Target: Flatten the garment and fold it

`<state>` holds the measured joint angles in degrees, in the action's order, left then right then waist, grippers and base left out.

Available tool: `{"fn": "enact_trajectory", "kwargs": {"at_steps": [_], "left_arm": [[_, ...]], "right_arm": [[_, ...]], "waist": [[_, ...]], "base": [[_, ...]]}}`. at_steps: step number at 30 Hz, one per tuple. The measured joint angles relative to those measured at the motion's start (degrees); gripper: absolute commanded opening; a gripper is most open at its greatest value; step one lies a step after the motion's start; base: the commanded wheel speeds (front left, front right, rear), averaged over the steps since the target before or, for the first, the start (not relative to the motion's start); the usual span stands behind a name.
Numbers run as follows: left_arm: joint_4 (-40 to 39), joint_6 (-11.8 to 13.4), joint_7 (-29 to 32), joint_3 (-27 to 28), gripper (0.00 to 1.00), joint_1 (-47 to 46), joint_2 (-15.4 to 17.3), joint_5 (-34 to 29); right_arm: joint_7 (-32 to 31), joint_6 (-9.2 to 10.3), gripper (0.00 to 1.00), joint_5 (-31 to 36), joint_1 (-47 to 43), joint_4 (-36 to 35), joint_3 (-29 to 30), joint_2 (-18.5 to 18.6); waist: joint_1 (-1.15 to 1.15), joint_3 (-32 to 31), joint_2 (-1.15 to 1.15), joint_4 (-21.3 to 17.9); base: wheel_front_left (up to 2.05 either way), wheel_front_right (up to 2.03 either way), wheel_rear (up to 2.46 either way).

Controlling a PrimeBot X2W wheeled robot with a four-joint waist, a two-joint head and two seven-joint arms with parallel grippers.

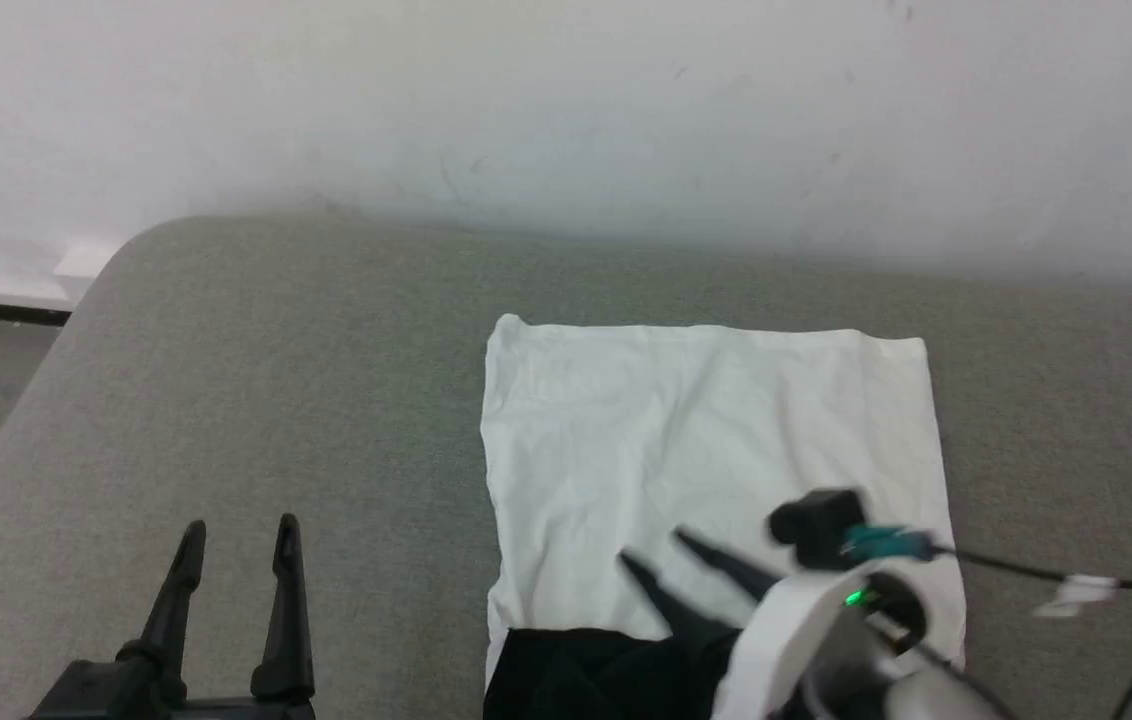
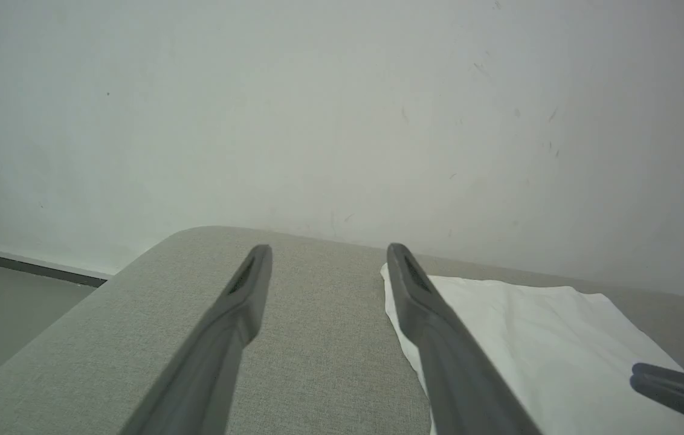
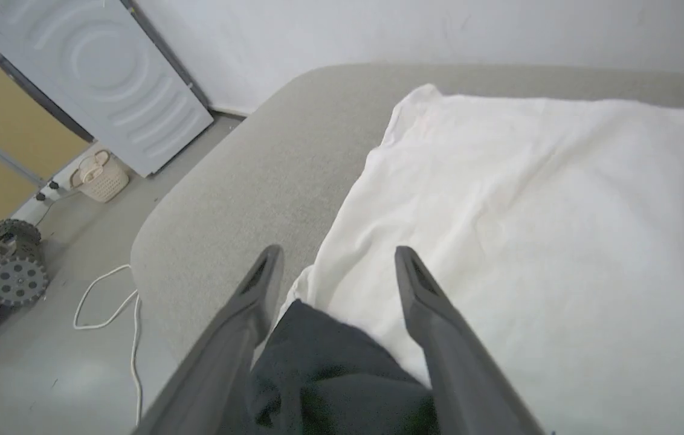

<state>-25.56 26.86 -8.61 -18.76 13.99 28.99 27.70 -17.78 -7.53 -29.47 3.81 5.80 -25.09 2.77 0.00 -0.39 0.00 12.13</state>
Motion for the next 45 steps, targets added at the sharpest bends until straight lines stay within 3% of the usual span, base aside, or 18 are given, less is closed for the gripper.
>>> {"fn": "enact_trajectory", "kwargs": {"at_steps": [8,13,18,24,30,34,39,45], "left_arm": [[-1.5,0.5,0.0,-0.1,1.00,0.0,0.0,-0.1],[-1.6,0.7,-1.2,0.2,1.00,0.0,-0.1,-0.1],[-0.8,0.7,-1.8,-0.2,1.00,0.4,0.0,-0.6],[-0.8,0.3,-1.4,-0.4,1.00,-0.5,0.7,-1.2],[-0.9,-3.2,4.7,1.5,1.00,-12.3,5.3,-1.8],[0.7,-7.5,11.6,1.9,1.00,-25.1,7.6,0.0],[7.7,-14.2,21.7,0.2,1.00,-40.9,11.2,1.2],[18.8,-19.5,32.4,-3.4,1.00,-54.9,10.9,3.4]], "right_arm": [[0.9,0.00,1.00,9.2,-6.2,-17.3,22.3,0.1],[4.3,0.00,1.00,17.5,-11.8,-25.4,32.4,0.2],[9.2,0.00,1.00,17.7,-16.8,-27.1,38.5,0.2],[12.0,0.00,1.00,16.4,-18.4,-26.9,37.9,0.2],[12.5,0.00,1.00,16.9,-15.2,-27.7,37.0,0.2],[12.4,0.00,1.00,16.9,-12.8,-28.6,36.5,0.2],[12.5,0.00,1.00,17.0,-10.7,-29.0,35.7,0.2],[13.1,0.00,1.00,17.0,-8.4,-29.0,34.5,0.2]], "waist": [[0.00,0.8,0.00,-2.8],[0.00,1.7,0.00,-4.9],[0.00,2.9,0.00,-6.7],[0.00,4.9,0.00,-8.3],[0.00,8.3,0.00,-9.4],[0.01,11.4,0.00,-10.0],[0.01,15.9,0.00,-10.6],[0.02,21.7,0.00,-11.6]], "base": [[0.00,0.00,0.00],[0.00,0.00,0.00],[0.00,0.00,0.00],[0.00,0.00,0.00],[0.00,0.00,0.00],[0.00,0.00,0.00],[0.00,0.00,0.00],[0.00,0.00,0.00]]}}
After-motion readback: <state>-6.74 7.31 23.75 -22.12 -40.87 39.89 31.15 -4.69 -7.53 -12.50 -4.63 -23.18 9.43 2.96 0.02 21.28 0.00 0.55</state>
